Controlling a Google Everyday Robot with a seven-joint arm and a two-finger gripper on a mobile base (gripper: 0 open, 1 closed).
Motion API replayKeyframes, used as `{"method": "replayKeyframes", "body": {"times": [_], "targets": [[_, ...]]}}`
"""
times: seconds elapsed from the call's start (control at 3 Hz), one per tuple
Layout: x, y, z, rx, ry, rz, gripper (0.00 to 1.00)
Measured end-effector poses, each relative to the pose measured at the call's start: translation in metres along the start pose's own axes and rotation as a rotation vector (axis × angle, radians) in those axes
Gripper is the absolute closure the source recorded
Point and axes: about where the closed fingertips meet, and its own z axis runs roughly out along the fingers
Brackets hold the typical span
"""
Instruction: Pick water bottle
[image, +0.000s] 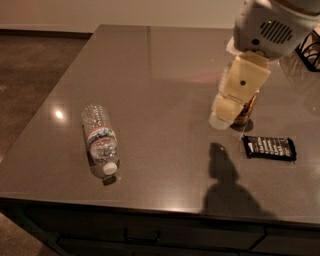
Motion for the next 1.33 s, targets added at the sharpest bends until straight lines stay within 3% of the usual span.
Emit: {"method": "replayKeyframes", "body": {"times": [1.33], "targets": [[-0.087,0.039,0.017,-0.164,-0.107,0.136,0.0]]}}
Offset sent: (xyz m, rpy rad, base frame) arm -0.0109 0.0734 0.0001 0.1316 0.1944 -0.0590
